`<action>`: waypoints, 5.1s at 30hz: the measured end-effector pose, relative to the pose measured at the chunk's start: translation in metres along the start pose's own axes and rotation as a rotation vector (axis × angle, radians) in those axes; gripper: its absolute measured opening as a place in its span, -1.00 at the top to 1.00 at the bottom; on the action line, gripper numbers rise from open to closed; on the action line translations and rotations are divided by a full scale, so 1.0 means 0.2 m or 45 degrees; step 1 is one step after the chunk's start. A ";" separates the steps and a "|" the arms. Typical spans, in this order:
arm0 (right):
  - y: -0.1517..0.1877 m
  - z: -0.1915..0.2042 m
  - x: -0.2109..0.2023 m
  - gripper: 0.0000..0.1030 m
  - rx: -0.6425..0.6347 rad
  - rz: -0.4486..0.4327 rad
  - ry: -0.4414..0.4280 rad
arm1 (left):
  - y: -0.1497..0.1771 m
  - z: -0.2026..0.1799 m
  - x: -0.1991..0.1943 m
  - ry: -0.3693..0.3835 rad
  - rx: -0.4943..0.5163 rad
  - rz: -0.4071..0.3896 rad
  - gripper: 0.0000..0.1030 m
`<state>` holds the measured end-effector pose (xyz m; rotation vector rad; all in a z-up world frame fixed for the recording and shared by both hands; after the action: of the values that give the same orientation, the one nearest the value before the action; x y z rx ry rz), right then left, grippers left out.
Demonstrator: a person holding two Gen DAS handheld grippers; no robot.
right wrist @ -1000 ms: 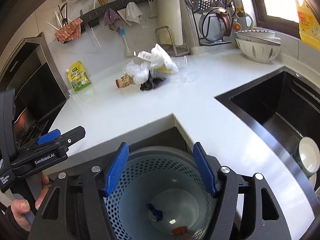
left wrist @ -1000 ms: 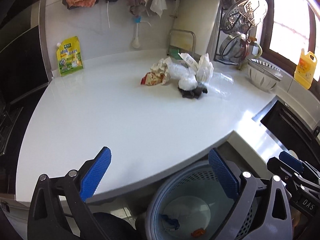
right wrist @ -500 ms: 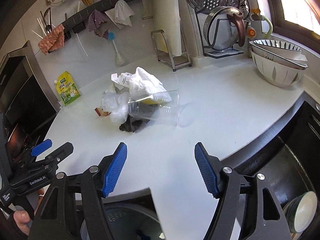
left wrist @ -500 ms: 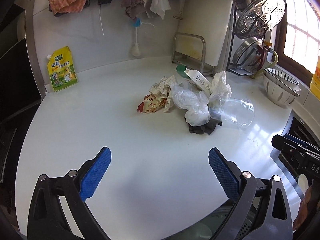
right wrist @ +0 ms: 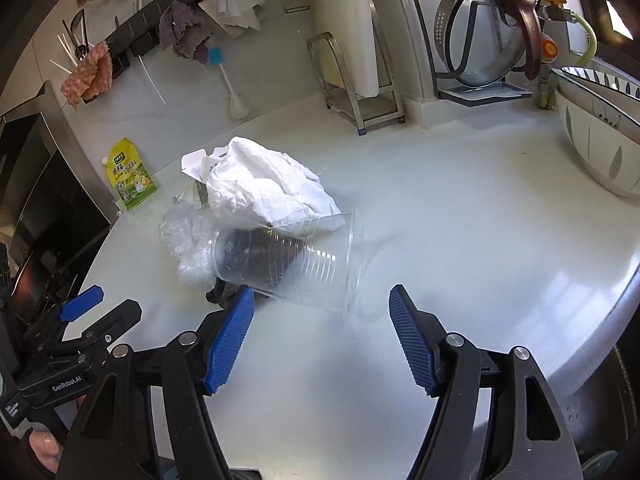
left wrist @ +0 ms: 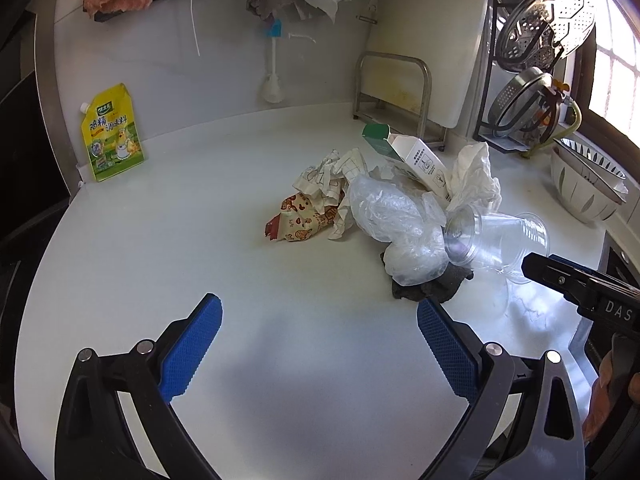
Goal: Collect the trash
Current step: 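Reach both tools back to the trash pile on the counter, then grasp the clear plastic cup with the right gripper while the left grasps the plastic bag, then carry the cup and bag over the bin and release both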
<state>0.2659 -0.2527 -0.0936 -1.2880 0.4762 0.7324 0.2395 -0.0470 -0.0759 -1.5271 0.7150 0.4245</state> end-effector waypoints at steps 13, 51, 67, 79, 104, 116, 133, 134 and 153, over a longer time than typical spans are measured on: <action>-0.04 0.12 0.05 0.38 -0.072 -0.007 -0.139 | 0.00 -0.04 0.04 -0.002 0.013 0.012 -0.87; 0.01 -0.26 -0.31 0.92 0.250 -0.263 -0.052 | -0.21 -0.19 0.38 -0.045 -0.050 0.052 0.14; 0.01 -0.23 -0.30 0.92 0.222 -0.250 -0.049 | -0.24 -0.08 0.09 -0.050 -0.033 -0.055 0.29; 0.10 -0.12 -0.40 0.92 0.133 -0.284 -0.006 | 0.11 -0.07 -0.28 -0.042 0.025 -0.053 0.29; 1.03 0.50 -0.90 0.92 0.069 -0.253 -0.007 | 0.75 0.00 -0.77 0.091 0.102 -0.054 0.29; 1.25 0.55 -0.92 0.92 0.057 -0.184 0.052 | 0.97 0.02 -0.77 0.150 0.070 0.069 0.29; 1.39 0.45 -0.71 0.92 0.111 -0.022 0.066 | 1.09 -0.07 -0.64 0.196 0.106 0.210 0.21; 1.39 0.45 -0.70 0.92 0.111 -0.022 0.063 | 1.10 -0.07 -0.64 0.199 0.111 0.215 0.21; 1.40 0.42 -0.69 0.48 0.117 -0.019 0.068 | 1.12 -0.06 -0.62 0.189 0.113 0.241 -0.29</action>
<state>-0.0379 -0.1728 -0.1706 -1.2261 0.5373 0.6576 -0.0013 -0.0296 -0.1615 -1.4230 0.9870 0.4178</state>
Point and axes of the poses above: each gripper's, at about its wrist camera, not at the fingertips, and x roughly the way its jaws point, z to its left, y to its underside, the point moved 7 cm from there along x, roughly the way its jaws point, and after that the axes turned 8 degrees about y, right-handed, at the moved point
